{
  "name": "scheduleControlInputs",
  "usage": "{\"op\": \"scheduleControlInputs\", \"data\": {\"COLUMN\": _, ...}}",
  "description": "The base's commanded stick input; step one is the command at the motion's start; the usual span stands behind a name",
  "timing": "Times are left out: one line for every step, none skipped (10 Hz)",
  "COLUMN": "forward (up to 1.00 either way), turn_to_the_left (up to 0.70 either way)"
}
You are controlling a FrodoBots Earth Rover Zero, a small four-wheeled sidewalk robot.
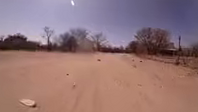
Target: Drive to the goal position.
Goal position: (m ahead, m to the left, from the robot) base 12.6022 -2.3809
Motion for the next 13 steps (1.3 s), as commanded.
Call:
{"op": "scheduleControlInputs", "data": {"forward": 1.0, "turn_to_the_left": -0.27}}
{"op": "scheduleControlInputs", "data": {"forward": 1.0, "turn_to_the_left": -0.27}}
{"op": "scheduleControlInputs", "data": {"forward": 1.0, "turn_to_the_left": -0.27}}
{"op": "scheduleControlInputs", "data": {"forward": 1.0, "turn_to_the_left": -0.27}}
{"op": "scheduleControlInputs", "data": {"forward": 1.0, "turn_to_the_left": -0.21}}
{"op": "scheduleControlInputs", "data": {"forward": 1.0, "turn_to_the_left": -0.09}}
{"op": "scheduleControlInputs", "data": {"forward": 1.0, "turn_to_the_left": 0.0}}
{"op": "scheduleControlInputs", "data": {"forward": 1.0, "turn_to_the_left": 0.0}}
{"op": "scheduleControlInputs", "data": {"forward": 1.0, "turn_to_the_left": 0.0}}
{"op": "scheduleControlInputs", "data": {"forward": 1.0, "turn_to_the_left": 0.0}}
{"op": "scheduleControlInputs", "data": {"forward": 1.0, "turn_to_the_left": 0.0}}
{"op": "scheduleControlInputs", "data": {"forward": 1.0, "turn_to_the_left": -0.04}}
{"op": "scheduleControlInputs", "data": {"forward": 1.0, "turn_to_the_left": -0.15}}
